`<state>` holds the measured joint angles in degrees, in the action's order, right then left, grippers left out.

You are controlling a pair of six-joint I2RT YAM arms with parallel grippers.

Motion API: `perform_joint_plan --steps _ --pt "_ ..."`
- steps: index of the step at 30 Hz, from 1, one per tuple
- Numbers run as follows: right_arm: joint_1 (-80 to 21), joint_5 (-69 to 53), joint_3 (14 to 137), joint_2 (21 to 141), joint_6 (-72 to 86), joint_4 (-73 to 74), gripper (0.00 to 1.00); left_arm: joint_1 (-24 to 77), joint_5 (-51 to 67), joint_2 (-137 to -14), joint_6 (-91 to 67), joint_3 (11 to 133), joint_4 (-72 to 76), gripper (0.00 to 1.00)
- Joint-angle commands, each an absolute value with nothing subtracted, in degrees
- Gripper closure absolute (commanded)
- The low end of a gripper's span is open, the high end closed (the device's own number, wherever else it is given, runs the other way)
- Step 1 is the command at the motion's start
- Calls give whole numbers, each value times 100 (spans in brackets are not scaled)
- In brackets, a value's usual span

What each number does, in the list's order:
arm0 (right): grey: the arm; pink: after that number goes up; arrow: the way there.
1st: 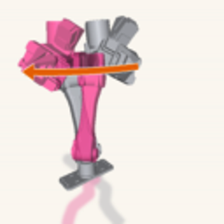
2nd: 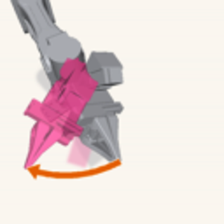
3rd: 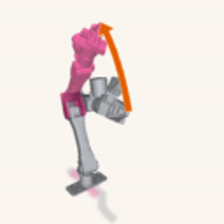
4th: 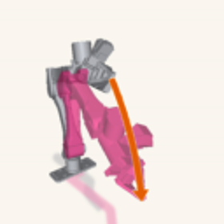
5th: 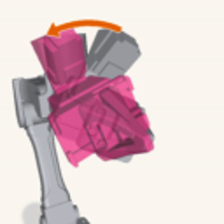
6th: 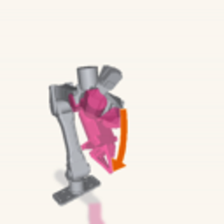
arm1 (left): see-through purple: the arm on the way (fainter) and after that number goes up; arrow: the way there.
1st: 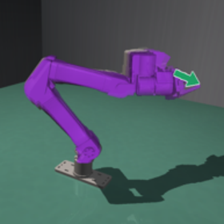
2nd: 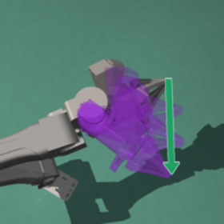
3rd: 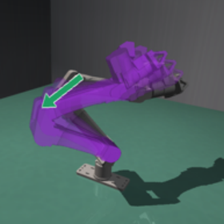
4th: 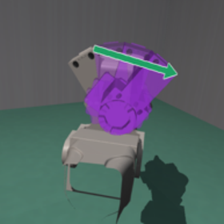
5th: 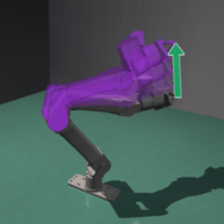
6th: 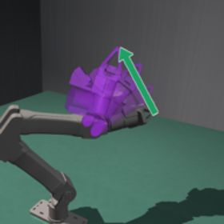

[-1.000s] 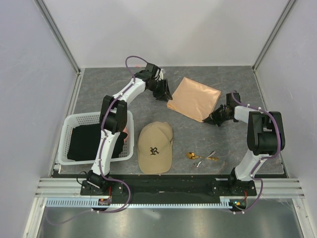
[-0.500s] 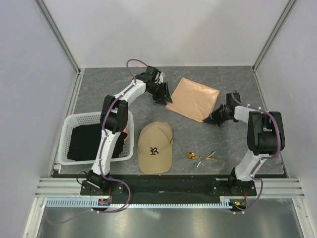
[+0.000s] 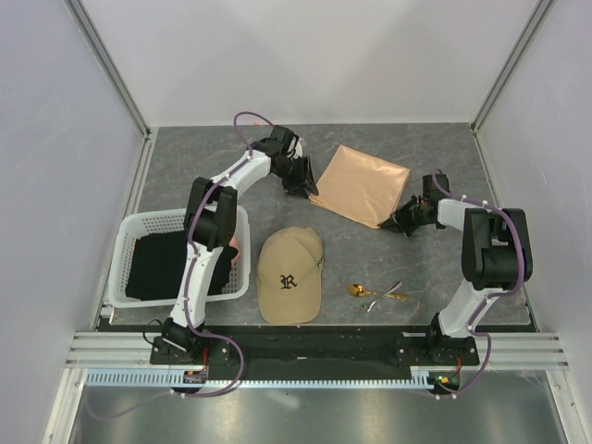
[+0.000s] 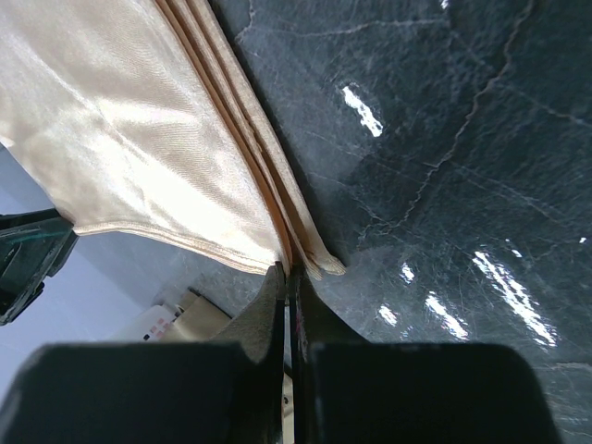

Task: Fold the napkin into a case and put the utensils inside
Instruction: Rotate the square-folded napkin at the center of the board.

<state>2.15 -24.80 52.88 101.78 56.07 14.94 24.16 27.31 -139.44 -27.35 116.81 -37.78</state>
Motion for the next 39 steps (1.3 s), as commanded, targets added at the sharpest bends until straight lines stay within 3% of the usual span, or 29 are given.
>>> perform_joint_plan --steps 1,6,9,10,13,29,39 --pt "246 -2487 5221 9967 5546 1450 100 2391 2927 -13746 -2742 11637 -3621 55" --pt "246 -2487 5212 9967 5546 1450 100 2391 3154 -13878 -2751 11689 -3595 60" --pt "246 -2531 5247 9993 5520 1450 100 2303 3216 -13869 -2777 11724 -3595 72" --pt "246 -2549 5273 9950 5502 1459 100 2277 3225 -13843 -2795 11768 -3603 82" --pt "263 -2531 5554 9818 5327 1669 100 2259 3269 -13711 -2830 11935 -3595 92" --pt "677 -2425 7093 10054 4351 2830 100 2320 3964 -13676 -3894 12094 -2690 95" --pt "545 -2759 6091 10212 4544 2180 100 2320 3709 -13632 -3446 11461 -2953 94"
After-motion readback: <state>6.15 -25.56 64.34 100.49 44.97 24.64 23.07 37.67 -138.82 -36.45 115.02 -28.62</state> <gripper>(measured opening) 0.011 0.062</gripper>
